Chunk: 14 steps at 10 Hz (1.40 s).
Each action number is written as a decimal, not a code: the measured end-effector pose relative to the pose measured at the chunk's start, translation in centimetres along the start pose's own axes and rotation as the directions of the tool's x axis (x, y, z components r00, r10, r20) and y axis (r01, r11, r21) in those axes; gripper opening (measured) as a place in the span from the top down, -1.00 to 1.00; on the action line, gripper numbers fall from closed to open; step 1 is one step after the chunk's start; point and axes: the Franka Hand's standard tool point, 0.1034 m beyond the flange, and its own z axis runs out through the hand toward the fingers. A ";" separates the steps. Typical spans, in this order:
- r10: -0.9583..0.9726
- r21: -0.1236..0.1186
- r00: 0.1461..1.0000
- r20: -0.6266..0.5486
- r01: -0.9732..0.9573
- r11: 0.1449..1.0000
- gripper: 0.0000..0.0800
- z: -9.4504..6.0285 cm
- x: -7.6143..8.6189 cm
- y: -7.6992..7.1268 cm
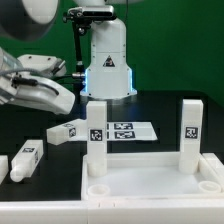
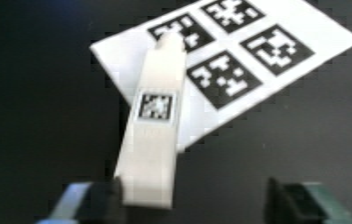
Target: Assemble desk
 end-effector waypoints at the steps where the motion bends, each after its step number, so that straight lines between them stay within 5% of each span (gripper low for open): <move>1: 0.006 0.005 1.000 0.029 -0.006 1.000 -0.11 0.8 -0.2 0.4; 2: -0.005 -0.019 1.000 0.030 0.006 1.000 -0.49 0.9 -0.2 0.1; 5: 0.006 -0.001 0.999 0.034 -0.006 1.000 -0.62 1.1 -0.1 0.2; 7: 0.077 0.119 0.991 0.110 -0.090 0.989 -0.62 3.5 1.1 1.0; 11: 0.091 0.108 0.990 0.107 -0.103 0.989 -0.62 6.6 2.3 0.8; 14: 0.095 0.103 0.988 0.119 -0.107 0.989 -0.62 7.4 2.4 0.8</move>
Offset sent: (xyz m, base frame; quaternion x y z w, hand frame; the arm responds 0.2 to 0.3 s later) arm 0.0000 0.0000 0.0000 0.0000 0.0000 0.0000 1.0000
